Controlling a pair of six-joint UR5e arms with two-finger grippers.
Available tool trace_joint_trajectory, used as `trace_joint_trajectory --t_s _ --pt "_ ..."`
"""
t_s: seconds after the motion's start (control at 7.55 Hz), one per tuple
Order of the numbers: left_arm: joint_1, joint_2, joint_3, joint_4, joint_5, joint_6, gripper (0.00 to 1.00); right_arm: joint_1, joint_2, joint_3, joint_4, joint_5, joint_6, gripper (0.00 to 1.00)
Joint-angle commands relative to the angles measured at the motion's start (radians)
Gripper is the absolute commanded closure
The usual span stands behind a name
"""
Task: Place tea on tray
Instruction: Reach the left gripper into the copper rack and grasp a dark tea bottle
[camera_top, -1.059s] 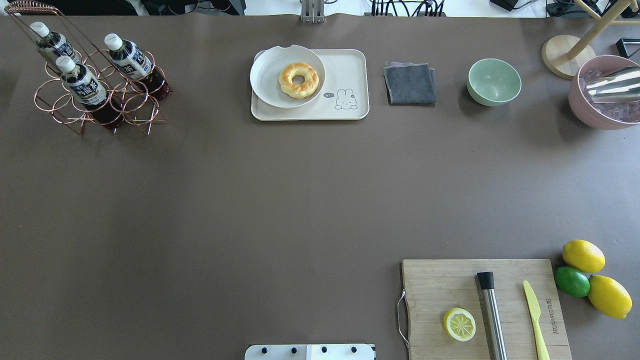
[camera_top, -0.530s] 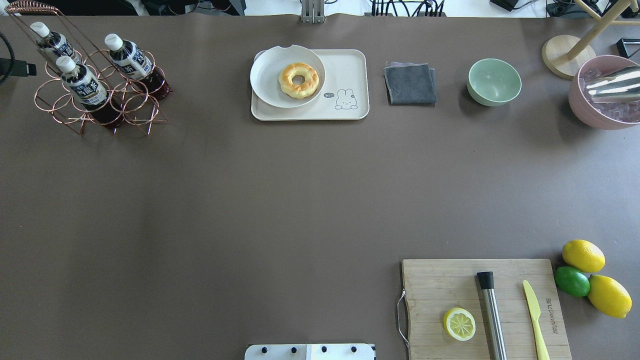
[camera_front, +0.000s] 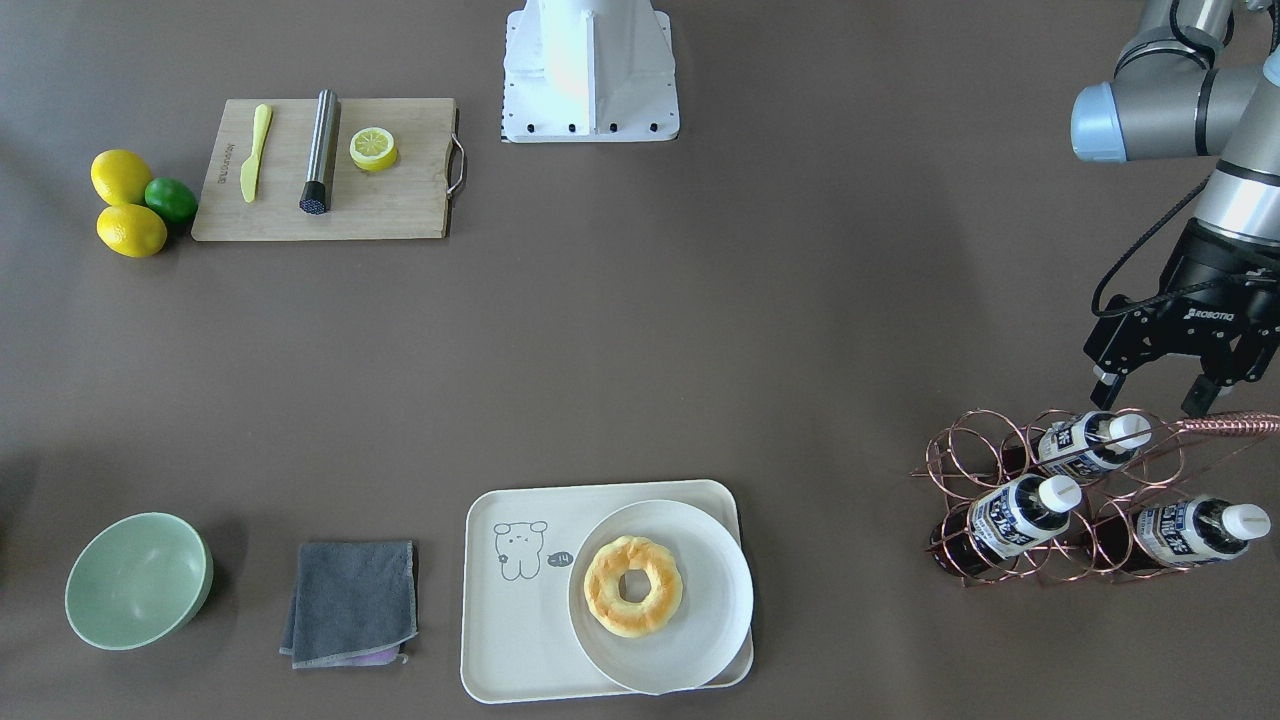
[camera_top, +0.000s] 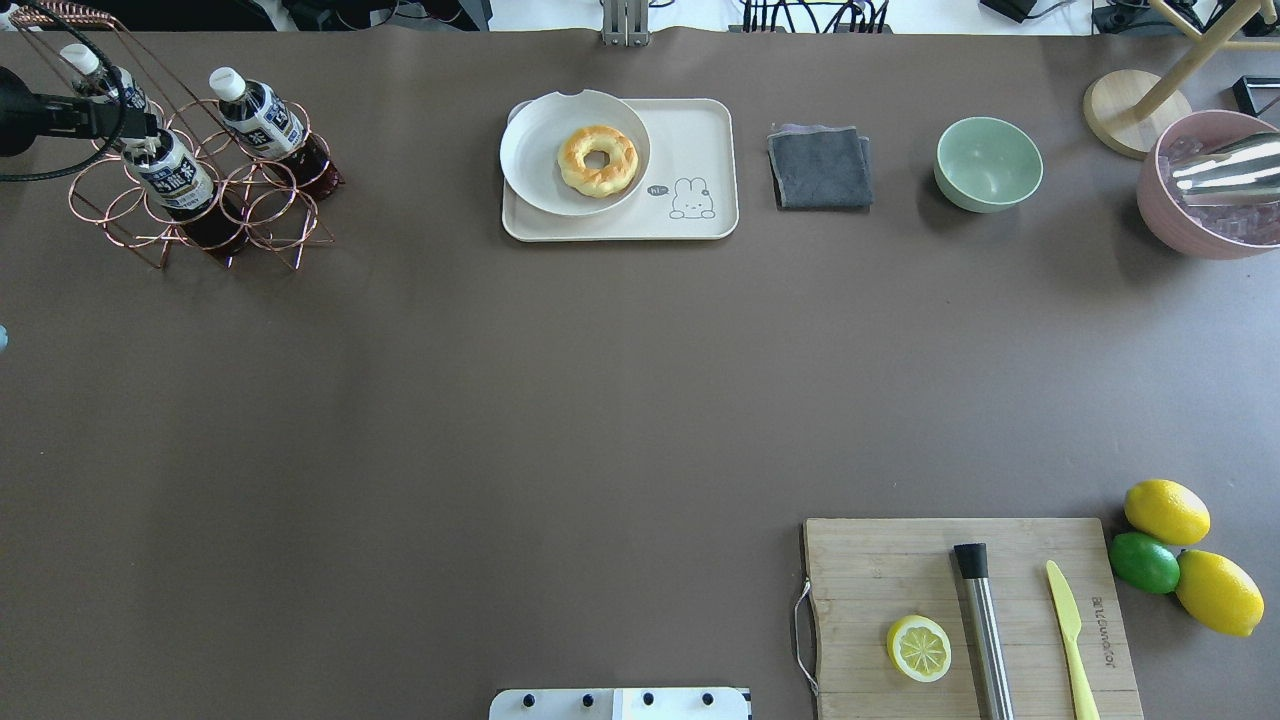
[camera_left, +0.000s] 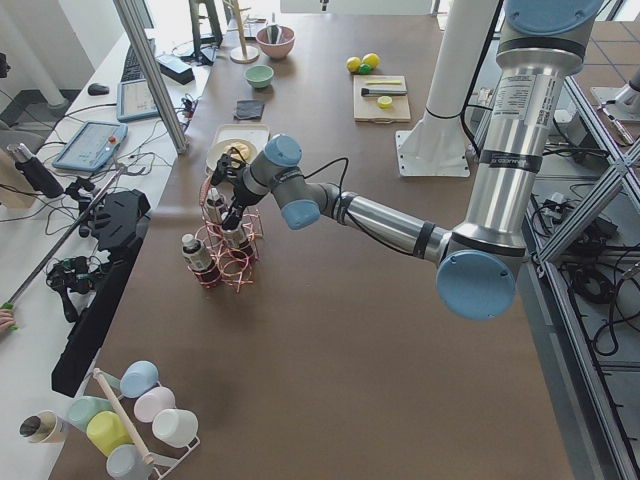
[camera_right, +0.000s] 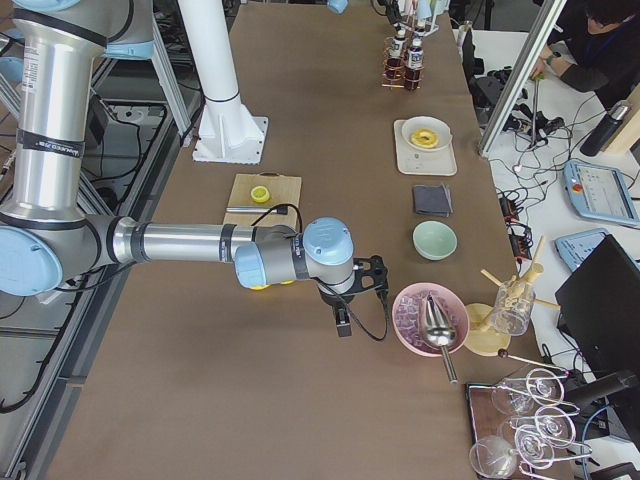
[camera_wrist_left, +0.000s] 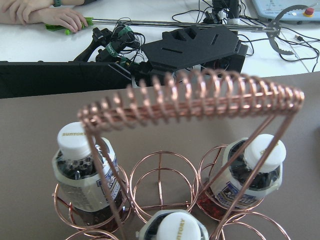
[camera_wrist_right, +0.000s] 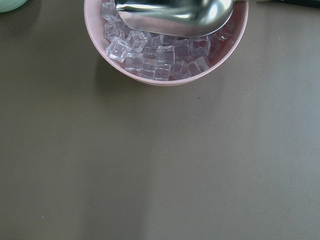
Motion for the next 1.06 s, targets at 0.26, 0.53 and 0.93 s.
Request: trace_joint_trajectory --t_s 0.26,0.53,0.93 --pt "0.021 -0.040 0.055 -0.006 0.036 0.011 0.24 -0.001 0.004 -0.002 -0.002 0.000 0.002 0.00" --pt "0.021 -0.038 0.055 -0.006 0.036 0.011 0.24 -0.001 0.004 0.000 -0.002 0.000 0.002 0.00" --pt "0.023 -0.029 0.049 -0.008 0.036 0.012 0.29 -0.001 0.004 0.000 -0.002 0.002 0.001 0.00"
